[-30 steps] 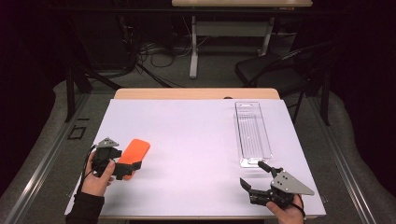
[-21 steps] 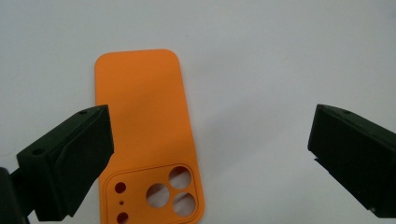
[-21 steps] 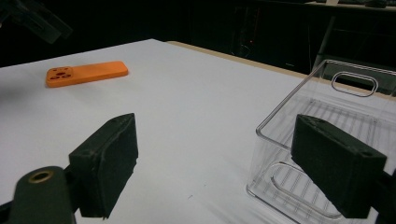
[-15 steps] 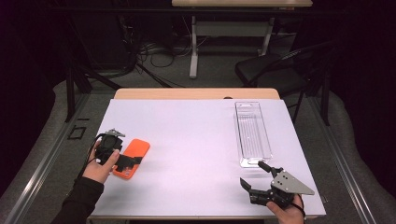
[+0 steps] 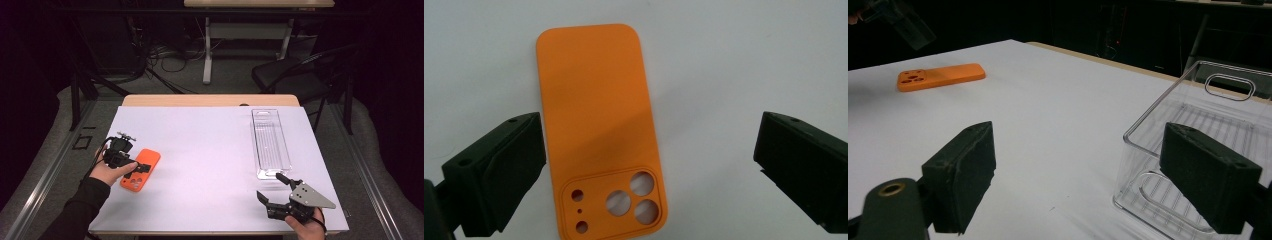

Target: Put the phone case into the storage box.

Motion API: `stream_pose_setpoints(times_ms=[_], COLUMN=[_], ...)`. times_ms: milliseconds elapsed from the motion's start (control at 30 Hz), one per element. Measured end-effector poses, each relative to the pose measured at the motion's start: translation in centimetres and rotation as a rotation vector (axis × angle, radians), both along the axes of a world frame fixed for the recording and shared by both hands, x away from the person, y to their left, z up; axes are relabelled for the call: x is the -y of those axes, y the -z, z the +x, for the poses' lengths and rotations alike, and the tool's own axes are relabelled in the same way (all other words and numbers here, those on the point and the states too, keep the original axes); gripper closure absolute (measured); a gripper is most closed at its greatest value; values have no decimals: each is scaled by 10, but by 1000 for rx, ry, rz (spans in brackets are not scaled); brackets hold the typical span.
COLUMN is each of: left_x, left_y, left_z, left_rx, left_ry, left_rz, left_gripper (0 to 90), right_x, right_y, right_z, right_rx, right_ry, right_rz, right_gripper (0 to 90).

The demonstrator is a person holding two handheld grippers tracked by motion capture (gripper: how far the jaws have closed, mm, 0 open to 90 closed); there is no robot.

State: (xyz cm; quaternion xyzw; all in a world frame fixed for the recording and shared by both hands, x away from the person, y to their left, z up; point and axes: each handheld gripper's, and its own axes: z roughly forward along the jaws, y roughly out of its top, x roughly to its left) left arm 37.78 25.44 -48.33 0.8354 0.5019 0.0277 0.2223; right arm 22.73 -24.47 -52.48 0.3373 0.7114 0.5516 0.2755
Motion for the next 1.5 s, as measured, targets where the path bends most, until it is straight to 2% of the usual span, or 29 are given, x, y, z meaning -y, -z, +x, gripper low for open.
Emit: stream_pose_setpoints(times_ms=[233, 433, 767, 933, 1267, 1500], left_x=[2, 6, 8, 10, 16, 13], left_y=[1, 2, 8, 15, 27, 32], left_z=[9, 13, 20, 25, 32, 34], left_rx=[-32, -34, -45, -69, -81, -94], left_ry=[9, 13, 5, -1, 2, -14], left_rz=[52, 76, 101, 106, 145, 153], left_gripper=[4, 4, 5, 5, 5, 5], right_x=[0, -1, -1, -1, -1, 0], right_y=[0, 1, 1, 1, 1, 1], right_z=[0, 0, 0, 0, 0, 0], right_rx=[-4, -5, -5, -5, -5, -6], right_ry=[2, 0, -1, -2, -4, -3], right_rz=[1, 4, 2, 2, -1, -3], right_gripper=[143, 143, 143, 143, 143, 143])
